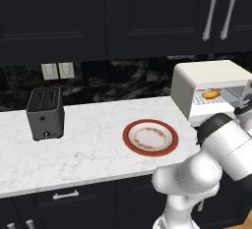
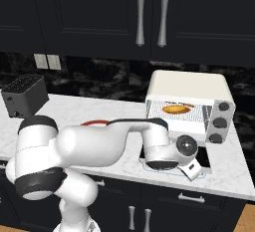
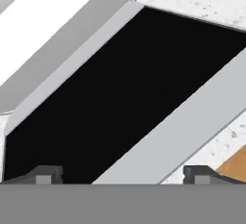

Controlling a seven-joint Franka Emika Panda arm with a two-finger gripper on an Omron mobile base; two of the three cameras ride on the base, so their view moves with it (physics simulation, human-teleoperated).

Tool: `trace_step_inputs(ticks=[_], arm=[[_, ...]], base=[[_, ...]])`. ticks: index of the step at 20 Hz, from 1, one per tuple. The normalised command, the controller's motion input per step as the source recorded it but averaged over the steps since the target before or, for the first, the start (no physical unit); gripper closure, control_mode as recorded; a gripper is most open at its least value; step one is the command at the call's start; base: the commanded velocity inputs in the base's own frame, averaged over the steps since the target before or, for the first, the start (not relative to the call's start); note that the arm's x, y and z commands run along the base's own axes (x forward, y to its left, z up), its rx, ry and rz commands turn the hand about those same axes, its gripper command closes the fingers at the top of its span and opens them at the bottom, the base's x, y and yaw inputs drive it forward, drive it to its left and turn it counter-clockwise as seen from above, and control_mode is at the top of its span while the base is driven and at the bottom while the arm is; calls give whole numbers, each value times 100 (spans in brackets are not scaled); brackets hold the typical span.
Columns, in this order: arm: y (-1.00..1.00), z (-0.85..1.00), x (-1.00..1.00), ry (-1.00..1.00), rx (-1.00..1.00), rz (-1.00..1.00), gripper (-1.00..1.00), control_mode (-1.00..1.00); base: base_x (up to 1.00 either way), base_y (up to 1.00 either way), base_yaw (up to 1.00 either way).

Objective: Pick up the kebab skewer and baguette bread, and place them inside the toaster oven. Close the toaster oven door and start by setting the timer.

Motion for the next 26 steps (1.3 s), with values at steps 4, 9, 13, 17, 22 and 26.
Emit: trace_step_inputs(ticks=[4,9,13,17,22,26], arm=[[37,18,-22,34,-5,45,-100,-100],[32,11,-7,37,-12,45,-100,-100],[8,-41,-24,2,-4,39,-100,-100],[0,-67,-14,-14,0,22,-100,-100],[0,-35,11,-7,0,2,-100,-100],[-1,-15,24,-1,0,0,-100,-100]], base=[[0,0,0],[0,0,0],[0,0,0],[0,0,0],[0,0,0],[0,0,0]])
